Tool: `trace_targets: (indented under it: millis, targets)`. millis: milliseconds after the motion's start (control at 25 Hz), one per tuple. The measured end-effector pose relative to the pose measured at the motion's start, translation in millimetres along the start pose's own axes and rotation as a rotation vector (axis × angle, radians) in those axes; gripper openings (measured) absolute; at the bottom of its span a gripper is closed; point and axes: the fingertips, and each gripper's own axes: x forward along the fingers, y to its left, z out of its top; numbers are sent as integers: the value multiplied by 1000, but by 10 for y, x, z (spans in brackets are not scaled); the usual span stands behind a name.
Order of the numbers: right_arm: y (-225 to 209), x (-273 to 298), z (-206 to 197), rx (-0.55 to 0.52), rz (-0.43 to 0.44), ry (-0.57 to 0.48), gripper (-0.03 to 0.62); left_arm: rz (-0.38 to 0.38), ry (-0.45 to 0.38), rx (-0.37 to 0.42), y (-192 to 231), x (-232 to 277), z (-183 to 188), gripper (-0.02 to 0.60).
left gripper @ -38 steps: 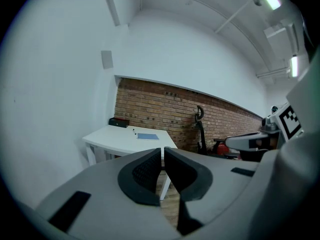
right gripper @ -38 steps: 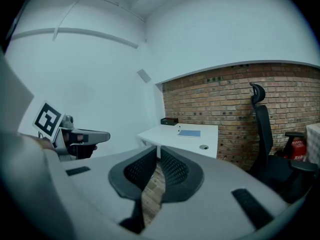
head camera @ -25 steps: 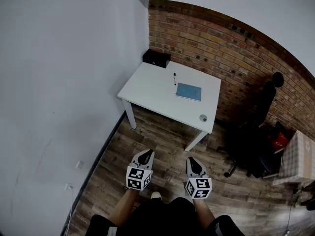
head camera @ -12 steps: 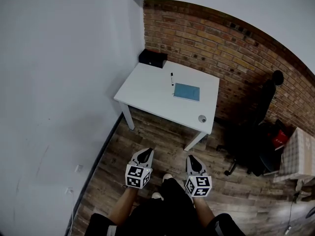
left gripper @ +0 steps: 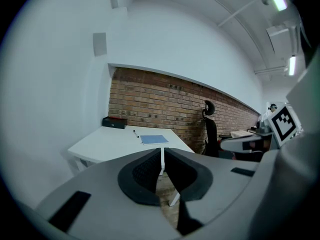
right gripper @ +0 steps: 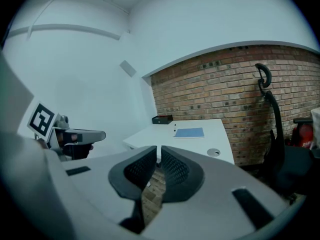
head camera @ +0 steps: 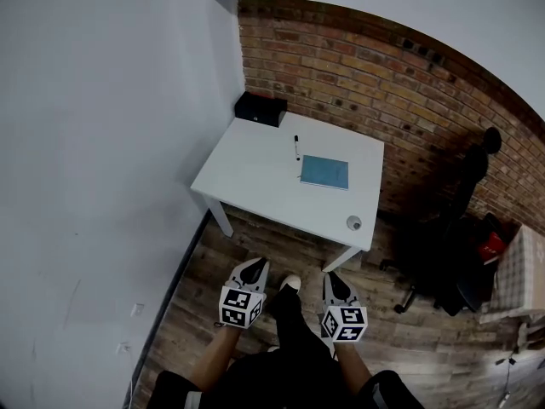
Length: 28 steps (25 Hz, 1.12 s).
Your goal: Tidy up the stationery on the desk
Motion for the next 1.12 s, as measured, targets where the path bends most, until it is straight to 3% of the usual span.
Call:
trace_targets:
  millis: [640,1120]
  targets:
    - [-830,2091,992,85,-10,-4,25,-44,60,52,953,1945,931,31]
    - [-1344,2858,1251,173,-10,24,26,-155,119,87,1058,2831,1213,31]
